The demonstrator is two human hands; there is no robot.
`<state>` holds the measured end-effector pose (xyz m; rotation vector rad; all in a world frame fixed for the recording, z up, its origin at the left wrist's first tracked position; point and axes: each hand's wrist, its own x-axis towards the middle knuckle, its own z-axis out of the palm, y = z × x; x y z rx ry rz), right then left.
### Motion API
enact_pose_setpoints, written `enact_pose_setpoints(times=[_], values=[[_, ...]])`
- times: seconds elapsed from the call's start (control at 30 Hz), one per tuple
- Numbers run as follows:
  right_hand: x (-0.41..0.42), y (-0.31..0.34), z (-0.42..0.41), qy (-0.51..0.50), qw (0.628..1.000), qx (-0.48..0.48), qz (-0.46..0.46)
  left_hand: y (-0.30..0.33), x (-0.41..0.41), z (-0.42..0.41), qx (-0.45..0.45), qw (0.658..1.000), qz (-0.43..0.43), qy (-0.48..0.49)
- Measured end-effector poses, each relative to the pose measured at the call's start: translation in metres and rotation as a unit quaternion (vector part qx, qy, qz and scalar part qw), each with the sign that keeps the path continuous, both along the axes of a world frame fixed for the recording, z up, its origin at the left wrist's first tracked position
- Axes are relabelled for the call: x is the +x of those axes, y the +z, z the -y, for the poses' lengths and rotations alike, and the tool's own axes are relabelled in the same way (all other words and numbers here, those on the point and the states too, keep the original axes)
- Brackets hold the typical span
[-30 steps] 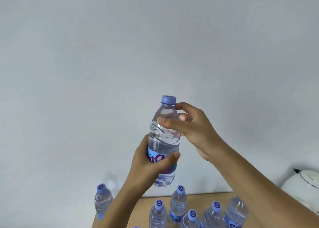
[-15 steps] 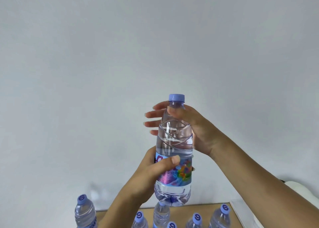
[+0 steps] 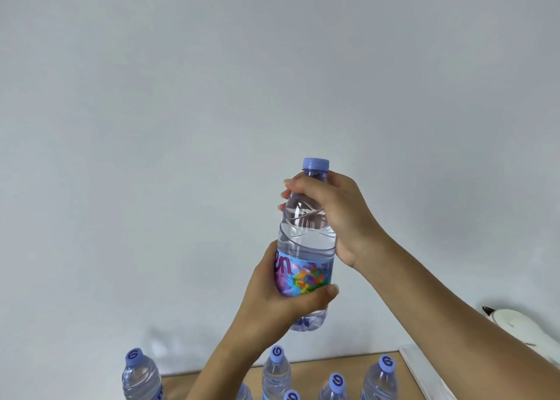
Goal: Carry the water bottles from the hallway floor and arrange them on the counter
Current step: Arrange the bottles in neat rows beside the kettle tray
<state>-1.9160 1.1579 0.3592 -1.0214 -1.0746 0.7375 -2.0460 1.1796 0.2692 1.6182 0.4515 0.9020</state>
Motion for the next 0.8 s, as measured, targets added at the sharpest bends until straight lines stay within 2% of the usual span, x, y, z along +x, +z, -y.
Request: enact_pose_setpoints(times=[0.17,0.4,0.6,0.8], values=[[0.008,0.005,0.005,0.020,0.999,-0.009,0.035,0.004,0.001,-0.001,-0.020,0.999,0.007,-0.041],[0.019,0.009,0.015,0.198,0.980,-0.014,-0.019,0.002,0.001,0.005,-0.071,0.989,0.004,-0.128],[0.017,0.010,0.018,0.116,0.993,-0.007,-0.024,0.000,0.005,0.006,-0.061,0.990,0.005,-0.125],[0.015,0.015,0.019,-0.026,0.999,0.006,0.027,-0.002,0.013,0.018,0.026,0.998,-0.021,-0.051]])
